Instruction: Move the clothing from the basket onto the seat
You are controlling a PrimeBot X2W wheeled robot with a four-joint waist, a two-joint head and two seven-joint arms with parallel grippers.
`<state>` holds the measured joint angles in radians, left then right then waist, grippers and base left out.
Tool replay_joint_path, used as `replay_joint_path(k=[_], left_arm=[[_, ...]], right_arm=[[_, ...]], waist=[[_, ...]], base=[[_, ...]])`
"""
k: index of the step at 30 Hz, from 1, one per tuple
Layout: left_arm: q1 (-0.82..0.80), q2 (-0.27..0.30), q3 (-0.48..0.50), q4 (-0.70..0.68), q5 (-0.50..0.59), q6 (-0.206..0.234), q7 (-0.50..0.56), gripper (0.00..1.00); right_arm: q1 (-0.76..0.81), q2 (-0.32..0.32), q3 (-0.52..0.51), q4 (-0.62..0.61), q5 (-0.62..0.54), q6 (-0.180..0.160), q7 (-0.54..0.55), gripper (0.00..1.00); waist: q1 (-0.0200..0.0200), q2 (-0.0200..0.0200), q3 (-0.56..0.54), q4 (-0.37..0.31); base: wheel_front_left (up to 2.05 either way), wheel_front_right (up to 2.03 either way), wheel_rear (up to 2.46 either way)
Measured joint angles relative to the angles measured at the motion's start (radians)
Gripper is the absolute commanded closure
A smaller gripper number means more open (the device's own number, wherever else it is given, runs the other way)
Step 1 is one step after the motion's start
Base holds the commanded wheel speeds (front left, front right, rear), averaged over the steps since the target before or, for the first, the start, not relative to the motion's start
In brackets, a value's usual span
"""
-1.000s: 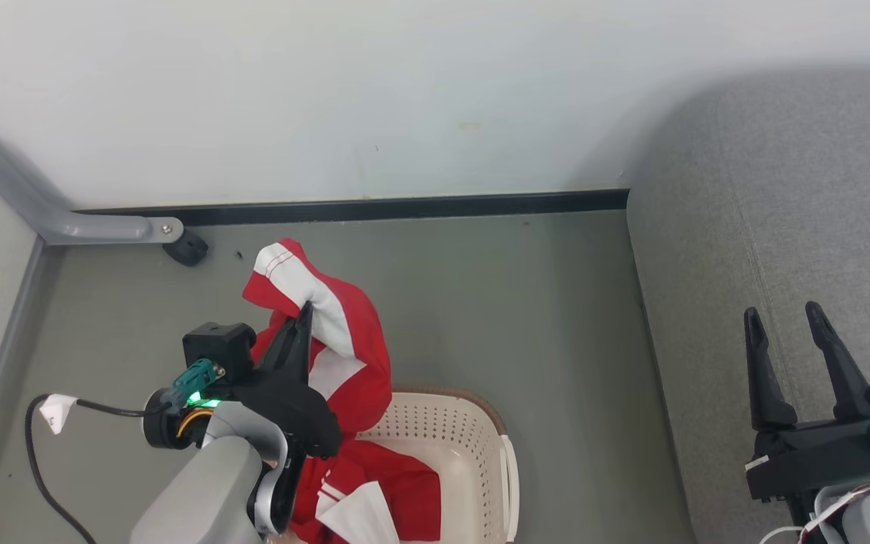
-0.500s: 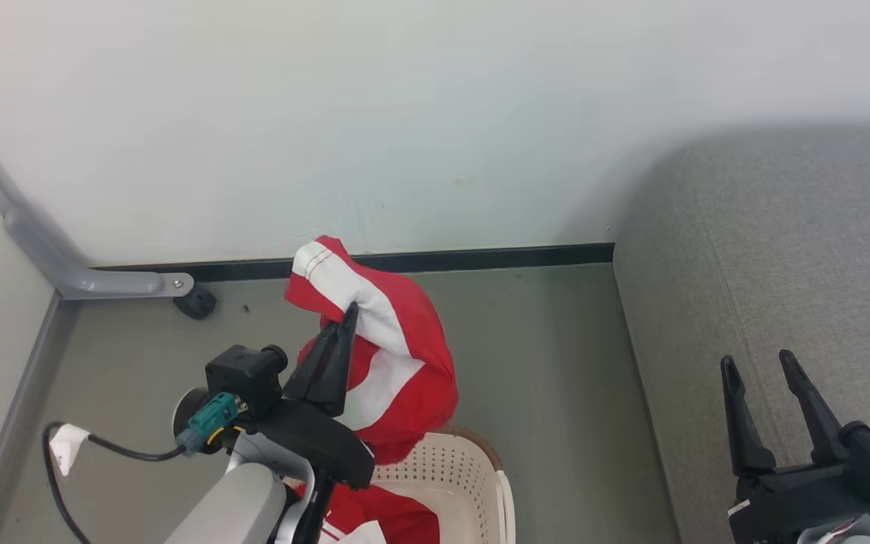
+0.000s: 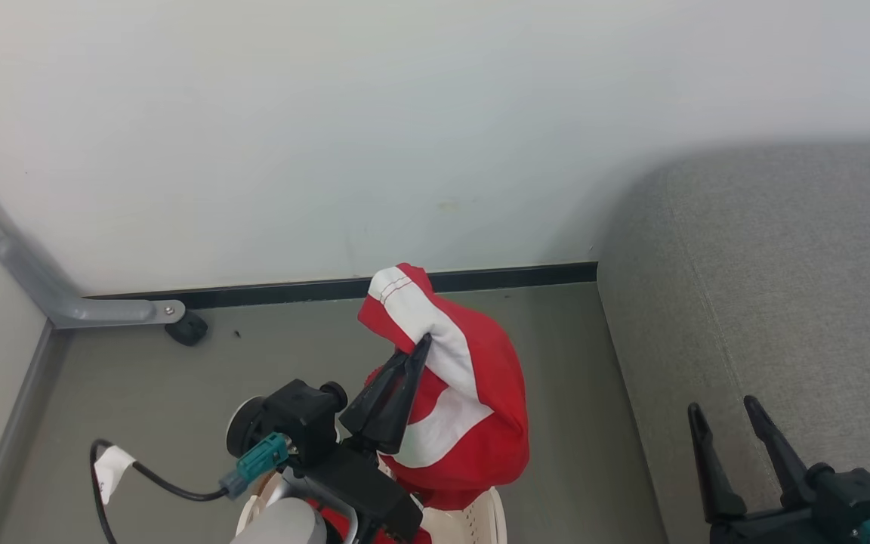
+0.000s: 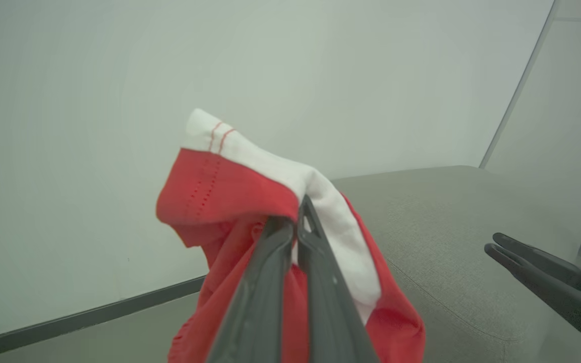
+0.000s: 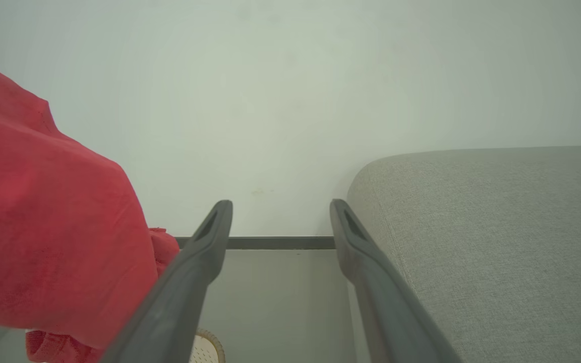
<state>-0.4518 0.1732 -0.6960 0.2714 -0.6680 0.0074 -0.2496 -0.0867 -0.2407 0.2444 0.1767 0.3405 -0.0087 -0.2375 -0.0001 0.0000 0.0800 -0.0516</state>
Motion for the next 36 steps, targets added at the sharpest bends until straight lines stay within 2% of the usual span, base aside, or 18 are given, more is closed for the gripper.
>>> replay_joint_path(k=[9,23,28,36], left_arm=[[0.009,0.007,-0.021,-0.050,0.010,0.001,0.010,1.00],[0.007,-0.001,-0.046,-0.078,0.011,0.002,0.047,1.00],[0.007,-0.009,-0.053,-0.080,0.011,0.002,0.056,1.00],[0.007,-0.015,-0.056,-0.082,0.011,0.002,0.063,1.00]], right_arm=[[0.019,0.011,0.043,-0.020,0.000,0.011,0.023,0.00],[0.015,0.083,0.222,-0.040,-0.007,0.087,0.071,0.00],[-0.012,0.115,0.280,-0.034,-0.008,0.104,0.087,0.00],[-0.070,0.128,0.312,0.015,-0.008,0.114,0.106,0.00]], waist=[[0.0000,0.0001,-0.008,0.000],[0.0000,0.0001,-0.014,0.023],[0.0000,0.0001,-0.015,0.040],[0.0001,0.0001,-0.018,0.061]], base=[[0.00,0.00,0.00],[0.00,0.00,0.00],[0.00,0.00,0.00],[0.00,0.00,0.00]])
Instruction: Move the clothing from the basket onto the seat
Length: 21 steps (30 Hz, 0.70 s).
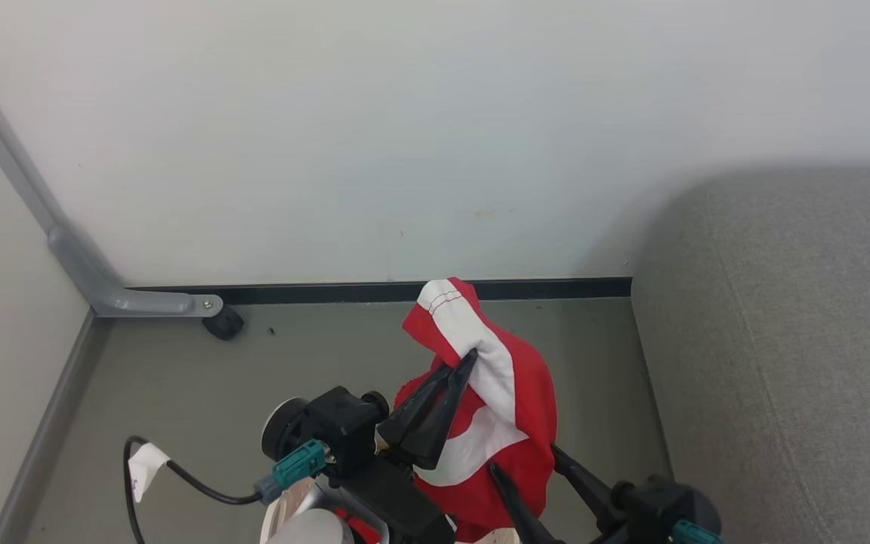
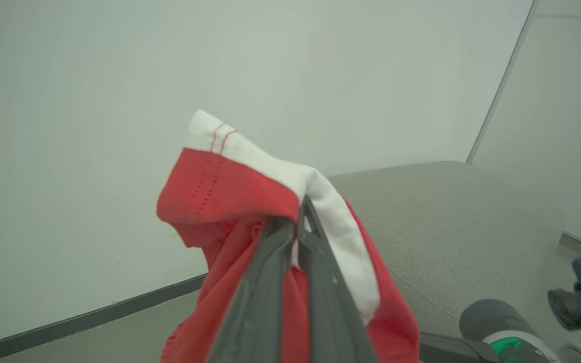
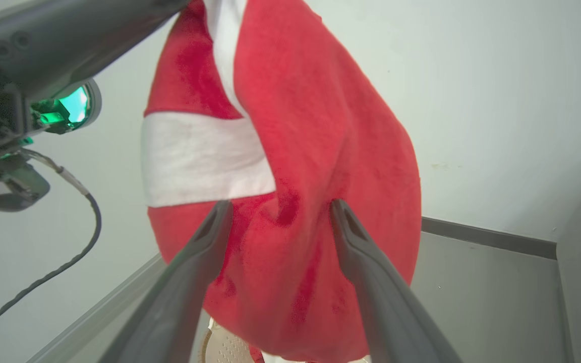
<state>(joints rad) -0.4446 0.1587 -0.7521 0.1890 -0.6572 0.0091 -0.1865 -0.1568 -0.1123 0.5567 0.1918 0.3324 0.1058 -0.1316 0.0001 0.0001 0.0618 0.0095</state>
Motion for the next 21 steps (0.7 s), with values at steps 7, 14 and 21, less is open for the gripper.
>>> replay_joint_path(k=[7,14,21], left_arm=[[0.000,-0.002,-0.005,-0.006,0.000,0.001,0.009,1.00],[0.000,0.001,-0.005,-0.012,0.000,0.001,0.009,1.00],[0.001,0.009,-0.005,-0.013,-0.001,0.009,0.020,1.00]], right_arm=[[-0.061,0.004,0.008,0.059,0.001,0.001,0.008,1.00],[-0.083,0.013,0.022,0.094,0.003,0.009,0.007,1.00],[-0.092,0.013,0.017,0.109,0.018,0.009,-0.012,1.00]], waist=[[0.0000,0.0000,-0.001,0.016],[0.0000,0.0000,0.000,0.026],[0.0000,0.0000,0.003,0.024]], base=[[0.00,0.00,0.00],[0.00,0.00,0.00],[0.00,0.00,0.00]])
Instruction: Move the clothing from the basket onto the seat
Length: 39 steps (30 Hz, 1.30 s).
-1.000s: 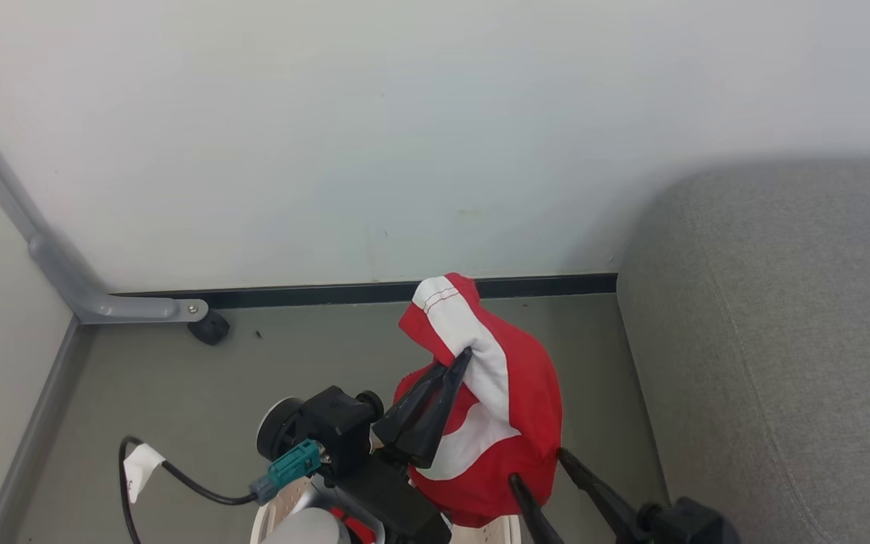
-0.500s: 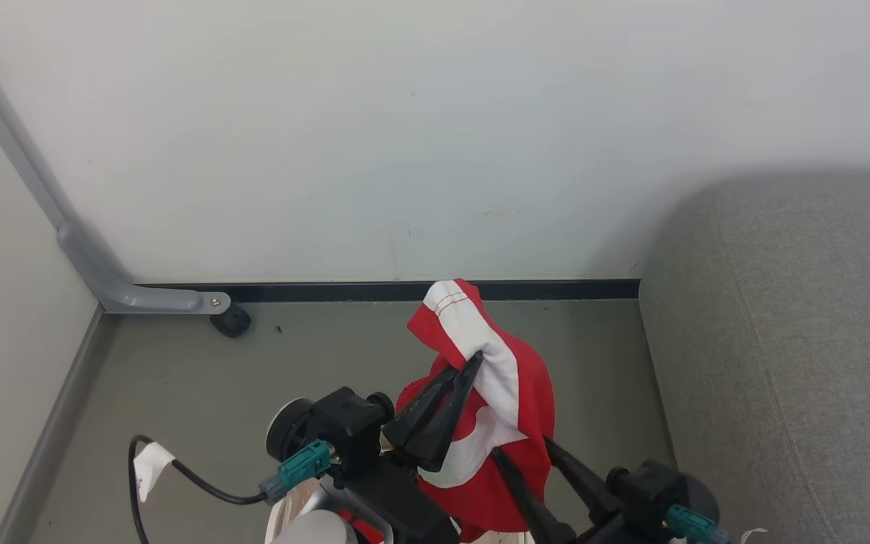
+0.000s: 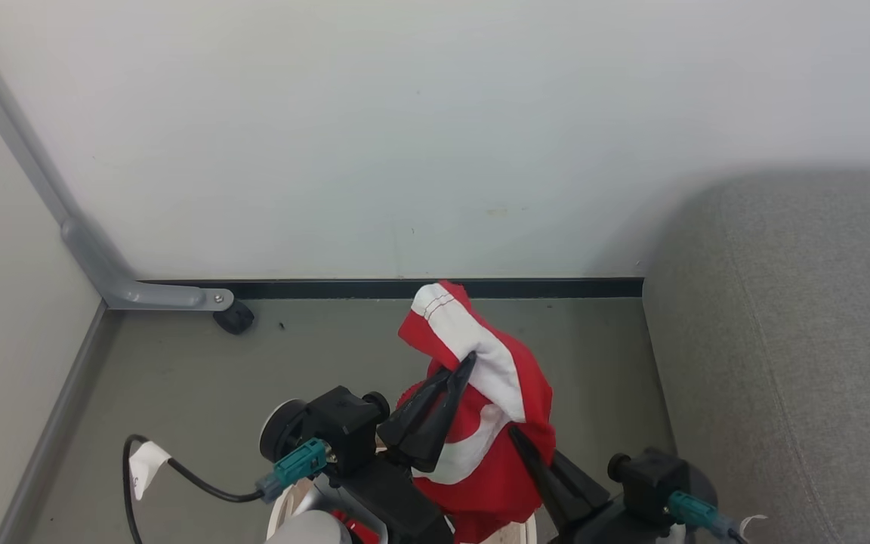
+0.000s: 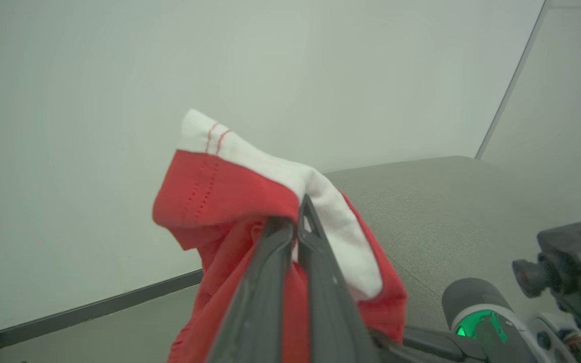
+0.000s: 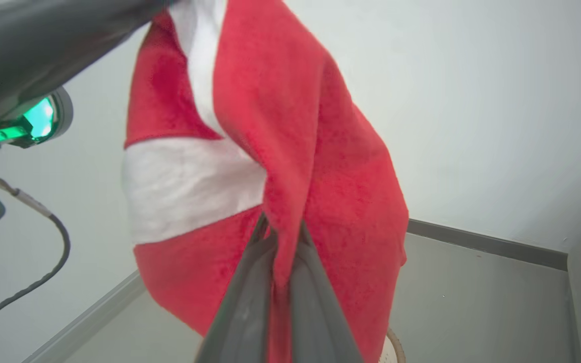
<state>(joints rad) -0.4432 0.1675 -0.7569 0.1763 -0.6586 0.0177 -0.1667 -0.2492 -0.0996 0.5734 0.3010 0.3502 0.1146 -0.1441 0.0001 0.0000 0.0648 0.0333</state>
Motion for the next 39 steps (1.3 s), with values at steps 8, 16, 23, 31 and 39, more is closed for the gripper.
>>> replay_joint_path(k=[8,16,23,31,39], left_arm=[[0.007,0.019,-0.002,0.001,0.000,0.013,0.015,0.00],[0.045,0.030,-0.020,-0.011,0.002,0.018,0.017,0.00],[0.091,0.049,-0.043,-0.034,0.012,0.019,0.020,0.00],[0.104,0.052,-0.072,-0.068,0.047,0.022,0.027,0.00],[0.104,0.055,-0.094,-0.097,0.062,0.026,0.043,0.00]], right_arm=[[-0.032,-0.005,-0.045,0.023,0.020,0.000,-0.034,1.00],[-0.057,-0.021,-0.092,0.041,0.021,-0.002,-0.052,1.00],[-0.074,-0.048,-0.146,0.051,0.030,-0.026,-0.067,1.00],[-0.094,-0.081,-0.211,0.051,0.039,-0.054,-0.078,1.00],[-0.094,-0.086,-0.233,0.026,0.041,-0.072,-0.087,1.00]], waist=[[0.0000,0.0000,-0.003,-0.017],[0.0000,0.0000,-0.003,-0.035],[0.0000,0.0000,0.001,-0.067],[0.0000,0.0000,0.020,-0.126],[0.0000,0.0000,0.046,-0.196]], base=[[0.00,0.00,0.00],[0.00,0.00,0.00],[0.00,0.00,0.00],[0.00,0.00,0.00],[0.00,0.00,0.00]])
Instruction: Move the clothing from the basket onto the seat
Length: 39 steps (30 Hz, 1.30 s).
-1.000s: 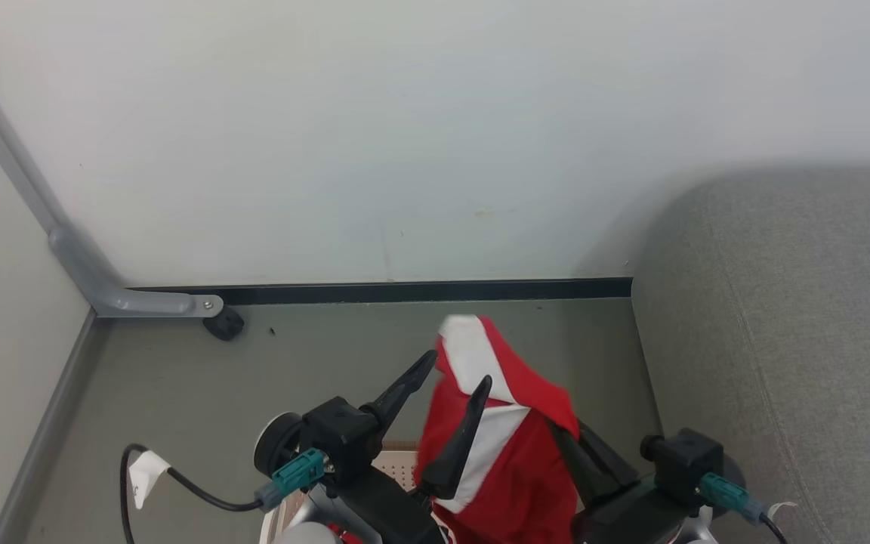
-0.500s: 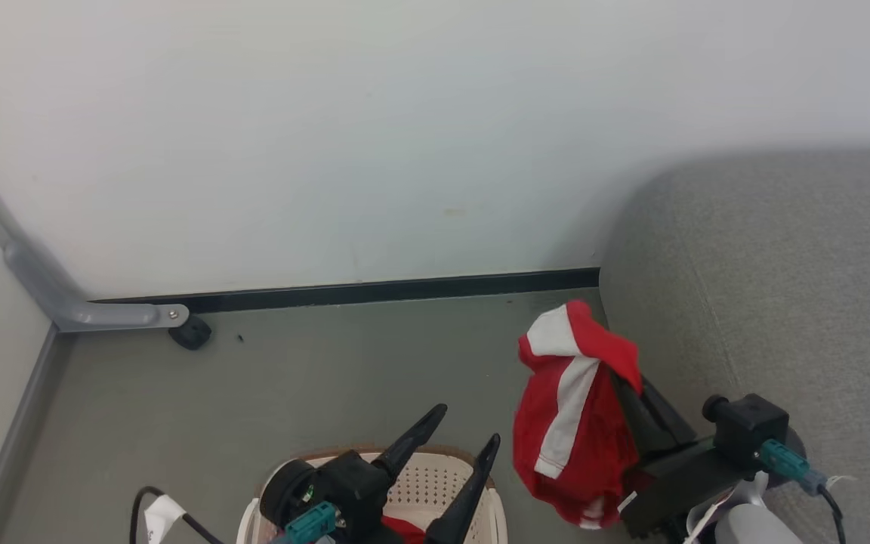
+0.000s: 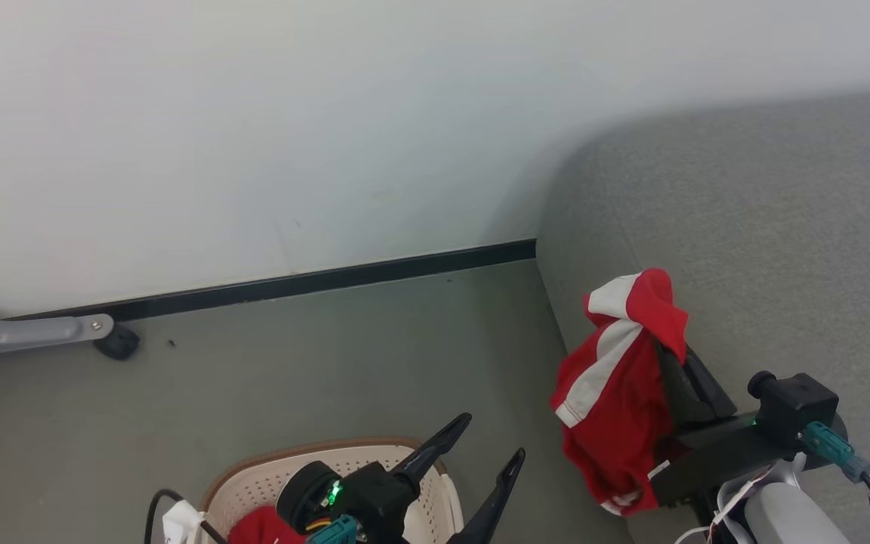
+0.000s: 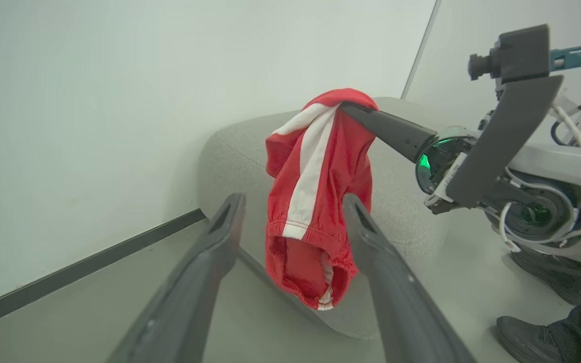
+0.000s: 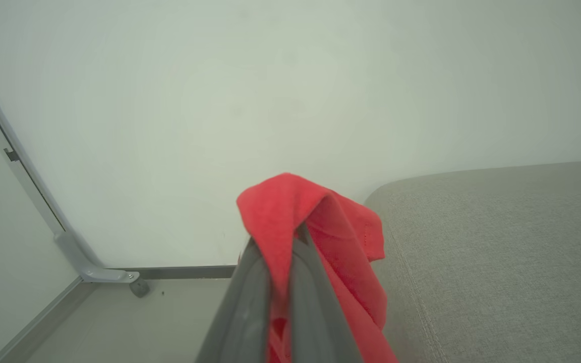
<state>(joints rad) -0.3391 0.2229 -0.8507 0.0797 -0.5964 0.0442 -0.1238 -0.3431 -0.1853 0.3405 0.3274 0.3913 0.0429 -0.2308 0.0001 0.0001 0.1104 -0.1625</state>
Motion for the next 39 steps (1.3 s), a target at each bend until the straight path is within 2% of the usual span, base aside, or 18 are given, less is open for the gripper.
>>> replay_joint_path(k=[12,19,28,36,39], left_arm=[[-0.001,0.030,-0.005,-0.018,0.011,0.009,0.033,0.00],[-0.011,0.033,-0.014,-0.034,0.042,0.010,0.061,0.00],[-0.058,0.029,-0.032,-0.037,0.053,0.009,0.091,0.00],[-0.089,0.030,-0.035,-0.049,0.063,0.009,0.115,0.00],[-0.109,0.029,-0.038,-0.052,0.065,0.008,0.127,0.00]], right_arm=[[0.000,0.010,-0.039,-0.005,0.015,-0.016,-0.009,1.00],[-0.048,-0.033,-0.114,0.004,0.042,-0.016,-0.010,1.00],[-0.193,-0.101,-0.205,0.052,0.058,-0.016,-0.017,1.00],[-0.373,-0.165,-0.279,0.127,0.077,-0.015,-0.018,1.00],[-0.443,-0.194,-0.301,0.162,0.086,-0.004,-0.019,1.00]], waist=[[-0.0001,0.0000,0.045,-0.145],[-0.0001,0.0000,0.079,-0.229],[0.0000,0.0000,0.151,-0.259],[0.0000,0.0000,0.212,-0.243],[0.0000,0.0001,0.234,-0.233]], base=[[0.00,0.00,0.00],[0.00,0.00,0.00],[0.00,0.00,0.00],[0.00,0.00,0.00],[0.00,0.00,0.00]])
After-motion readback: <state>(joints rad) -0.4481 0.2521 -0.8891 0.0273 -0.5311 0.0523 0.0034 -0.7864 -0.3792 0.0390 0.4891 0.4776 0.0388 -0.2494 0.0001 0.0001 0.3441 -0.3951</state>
